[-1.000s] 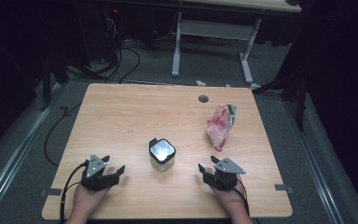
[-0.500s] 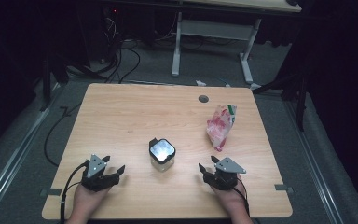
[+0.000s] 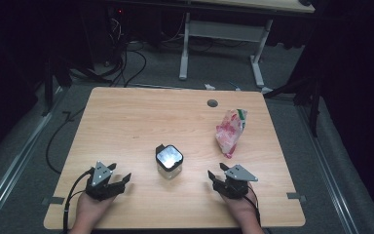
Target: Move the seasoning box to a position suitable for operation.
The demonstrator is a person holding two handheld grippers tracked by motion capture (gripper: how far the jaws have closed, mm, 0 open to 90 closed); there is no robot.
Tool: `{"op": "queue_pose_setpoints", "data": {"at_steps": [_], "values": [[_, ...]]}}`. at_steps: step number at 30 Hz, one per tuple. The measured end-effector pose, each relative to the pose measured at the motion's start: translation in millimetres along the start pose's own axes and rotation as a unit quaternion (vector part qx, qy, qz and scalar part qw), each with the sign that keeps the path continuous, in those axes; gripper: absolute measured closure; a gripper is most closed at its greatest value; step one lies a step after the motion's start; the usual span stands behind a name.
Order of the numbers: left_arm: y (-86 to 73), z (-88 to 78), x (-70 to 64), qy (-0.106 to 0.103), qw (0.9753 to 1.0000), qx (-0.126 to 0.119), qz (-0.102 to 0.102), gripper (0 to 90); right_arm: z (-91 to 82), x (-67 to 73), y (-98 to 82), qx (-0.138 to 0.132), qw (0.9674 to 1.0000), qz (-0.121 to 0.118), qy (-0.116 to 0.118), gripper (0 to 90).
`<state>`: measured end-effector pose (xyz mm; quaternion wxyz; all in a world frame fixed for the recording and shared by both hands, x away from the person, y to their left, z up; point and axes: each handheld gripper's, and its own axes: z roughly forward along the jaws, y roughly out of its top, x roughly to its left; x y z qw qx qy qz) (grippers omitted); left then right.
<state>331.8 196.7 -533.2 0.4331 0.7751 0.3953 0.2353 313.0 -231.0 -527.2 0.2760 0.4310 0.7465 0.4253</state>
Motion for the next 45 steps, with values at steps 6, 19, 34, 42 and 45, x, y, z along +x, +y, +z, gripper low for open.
{"op": "queue_pose_setpoints", "data": {"at_steps": [6,19,34,42,45], "values": [[0.9,-7.6,-8.8,-0.028,0.9986,-0.031,0.031,41.0,-0.7,0.1,-0.1,-0.001,1.0000,-0.001,0.002,44.8],[28.5,-7.4,-18.0,-0.047,0.9986,-0.023,0.001,37.2,-2.8,3.7,2.9,0.000,0.9998,0.001,0.018,50.6],[79.2,17.4,-32.0,-0.073,0.9959,-0.049,0.018,48.1,23.6,22.8,49.2,-0.030,0.9983,-0.012,0.047,50.5],[104.4,36.2,-44.7,-0.087,0.9948,-0.042,0.033,57.4,29.6,31.5,33.8,-0.001,0.9966,-0.028,0.077,51.1],[110.6,43.0,-45.3,-0.099,0.9934,-0.057,0.014,60.7,29.0,31.3,32.9,0.004,0.9958,-0.024,0.088,51.2]]}}
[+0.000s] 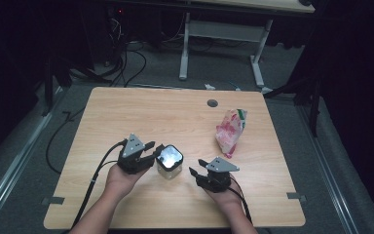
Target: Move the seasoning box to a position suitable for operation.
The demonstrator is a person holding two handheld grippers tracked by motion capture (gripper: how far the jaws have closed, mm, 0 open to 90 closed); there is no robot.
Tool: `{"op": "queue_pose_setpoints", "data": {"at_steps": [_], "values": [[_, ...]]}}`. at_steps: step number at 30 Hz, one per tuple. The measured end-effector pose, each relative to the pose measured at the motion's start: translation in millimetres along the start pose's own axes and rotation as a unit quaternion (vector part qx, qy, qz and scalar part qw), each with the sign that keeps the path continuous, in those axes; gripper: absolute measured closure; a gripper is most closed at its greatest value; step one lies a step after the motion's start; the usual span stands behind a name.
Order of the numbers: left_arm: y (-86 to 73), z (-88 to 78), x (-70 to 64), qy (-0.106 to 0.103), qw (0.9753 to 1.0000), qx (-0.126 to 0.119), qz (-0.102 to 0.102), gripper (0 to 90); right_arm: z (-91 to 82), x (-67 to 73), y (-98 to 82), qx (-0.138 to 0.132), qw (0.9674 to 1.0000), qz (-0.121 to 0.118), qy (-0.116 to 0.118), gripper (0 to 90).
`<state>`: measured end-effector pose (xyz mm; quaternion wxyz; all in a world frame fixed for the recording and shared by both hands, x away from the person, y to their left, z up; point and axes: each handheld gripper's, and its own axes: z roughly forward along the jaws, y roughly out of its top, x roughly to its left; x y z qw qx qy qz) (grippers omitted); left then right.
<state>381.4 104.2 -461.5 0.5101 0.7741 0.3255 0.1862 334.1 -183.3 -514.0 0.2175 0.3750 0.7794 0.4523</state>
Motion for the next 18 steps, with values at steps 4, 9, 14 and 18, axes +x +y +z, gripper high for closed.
{"op": "queue_pose_setpoints", "data": {"at_steps": [4,9,14,18], "values": [[5.1,6.4,1.6,-0.002,0.9999,0.012,-0.004,63.8,0.2,0.6,-0.9,0.000,1.0000,0.000,0.004,50.3],[6.2,7.7,2.2,0.003,0.9997,-0.013,0.019,64.8,0.8,-1.3,-1.0,-0.001,0.9999,0.013,0.010,48.6],[8.7,8.0,4.3,-0.001,0.9999,-0.002,0.011,66.9,0.3,-0.6,-1.2,-0.004,0.9999,0.015,0.007,48.1],[10.8,9.7,6.7,-0.004,0.9999,0.007,0.013,69.7,1.2,0.0,-2.1,-0.002,0.9999,0.011,0.005,48.8]]}}
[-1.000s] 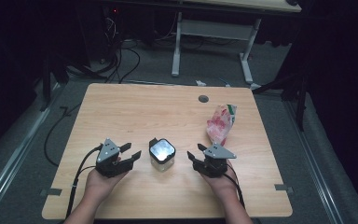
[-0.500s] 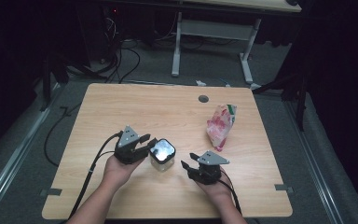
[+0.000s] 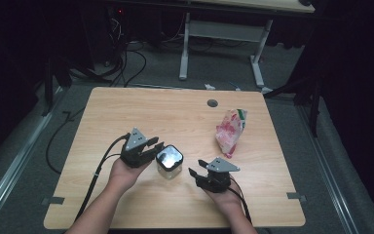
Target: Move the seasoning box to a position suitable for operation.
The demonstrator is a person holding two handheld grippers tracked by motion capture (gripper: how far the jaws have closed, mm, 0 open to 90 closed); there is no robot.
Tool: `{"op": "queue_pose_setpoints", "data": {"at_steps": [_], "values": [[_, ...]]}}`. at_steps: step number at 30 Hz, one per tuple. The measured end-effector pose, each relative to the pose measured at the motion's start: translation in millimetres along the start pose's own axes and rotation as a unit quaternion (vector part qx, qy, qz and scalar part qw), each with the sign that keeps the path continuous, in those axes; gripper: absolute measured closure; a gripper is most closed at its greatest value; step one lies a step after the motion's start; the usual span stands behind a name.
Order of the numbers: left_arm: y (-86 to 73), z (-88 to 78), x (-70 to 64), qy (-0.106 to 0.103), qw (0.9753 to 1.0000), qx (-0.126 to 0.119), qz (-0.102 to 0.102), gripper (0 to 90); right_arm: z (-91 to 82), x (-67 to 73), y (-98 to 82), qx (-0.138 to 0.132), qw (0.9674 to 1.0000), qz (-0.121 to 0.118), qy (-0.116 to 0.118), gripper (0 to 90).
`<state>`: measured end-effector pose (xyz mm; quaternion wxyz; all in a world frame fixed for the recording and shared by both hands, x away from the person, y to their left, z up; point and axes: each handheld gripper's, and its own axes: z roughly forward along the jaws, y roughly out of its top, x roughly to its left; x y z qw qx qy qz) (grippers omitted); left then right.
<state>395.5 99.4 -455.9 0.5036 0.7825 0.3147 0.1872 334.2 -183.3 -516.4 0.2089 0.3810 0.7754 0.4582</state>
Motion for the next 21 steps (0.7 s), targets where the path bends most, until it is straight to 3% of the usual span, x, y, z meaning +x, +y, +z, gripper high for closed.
{"op": "queue_pose_setpoints", "data": {"at_steps": [3,8,14,21], "values": [[0.8,3.3,0.8,-0.007,0.9999,0.010,0.002,69.9,0.0,0.4,0.0,0.000,1.0000,0.001,0.002,48.8],[0.9,4.3,-0.7,0.003,0.9999,0.007,0.015,78.1,0.4,0.0,-0.3,0.002,1.0000,0.002,0.002,49.0],[3.7,1.5,1.8,-0.014,0.9998,-0.007,-0.012,86.3,-1.2,-1.0,0.0,-0.002,0.9999,0.009,0.006,50.9],[1.1,5.2,2.4,-0.014,0.9999,0.003,-0.005,90.0,-1.6,-0.2,-0.2,-0.005,1.0000,0.006,0.006,52.4]]}}
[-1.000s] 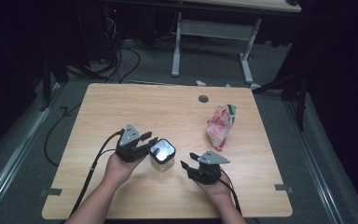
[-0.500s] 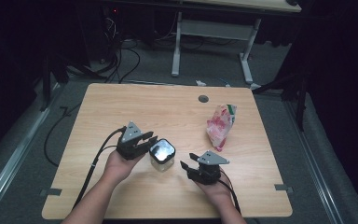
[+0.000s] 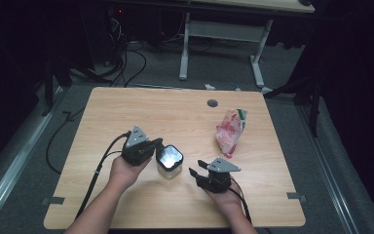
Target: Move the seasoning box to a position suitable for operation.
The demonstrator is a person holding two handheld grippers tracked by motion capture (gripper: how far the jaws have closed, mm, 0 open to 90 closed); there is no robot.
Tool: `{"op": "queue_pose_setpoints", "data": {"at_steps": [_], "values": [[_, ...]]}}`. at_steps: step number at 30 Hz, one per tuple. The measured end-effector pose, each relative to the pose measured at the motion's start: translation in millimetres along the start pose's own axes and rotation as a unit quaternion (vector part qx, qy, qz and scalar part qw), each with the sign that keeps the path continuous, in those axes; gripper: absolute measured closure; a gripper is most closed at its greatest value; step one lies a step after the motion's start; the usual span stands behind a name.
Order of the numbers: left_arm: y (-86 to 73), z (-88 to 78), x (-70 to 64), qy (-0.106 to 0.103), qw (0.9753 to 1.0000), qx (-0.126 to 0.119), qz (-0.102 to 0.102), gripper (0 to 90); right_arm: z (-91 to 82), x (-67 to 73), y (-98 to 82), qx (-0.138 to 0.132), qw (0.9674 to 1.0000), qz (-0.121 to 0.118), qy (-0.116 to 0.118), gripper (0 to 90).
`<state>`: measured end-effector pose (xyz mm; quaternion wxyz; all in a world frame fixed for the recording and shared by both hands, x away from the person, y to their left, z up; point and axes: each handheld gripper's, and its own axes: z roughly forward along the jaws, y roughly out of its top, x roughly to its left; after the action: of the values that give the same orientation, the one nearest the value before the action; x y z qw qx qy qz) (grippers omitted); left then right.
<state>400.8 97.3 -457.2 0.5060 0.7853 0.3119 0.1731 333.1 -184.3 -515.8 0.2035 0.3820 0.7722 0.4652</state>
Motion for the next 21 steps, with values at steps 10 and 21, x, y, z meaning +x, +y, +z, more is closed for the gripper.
{"op": "queue_pose_setpoints", "data": {"at_steps": [10,21], "values": [[-5.4,7.5,-1.5,0.008,0.9998,0.014,0.011,90.0,1.8,2.1,-1.0,0.001,1.0000,-0.002,0.005,54.1],[-9.2,9.3,0.7,0.014,0.9998,0.015,0.009,90.0,4.9,4.1,-2.7,0.001,1.0000,-0.004,0.007,52.4]]}}
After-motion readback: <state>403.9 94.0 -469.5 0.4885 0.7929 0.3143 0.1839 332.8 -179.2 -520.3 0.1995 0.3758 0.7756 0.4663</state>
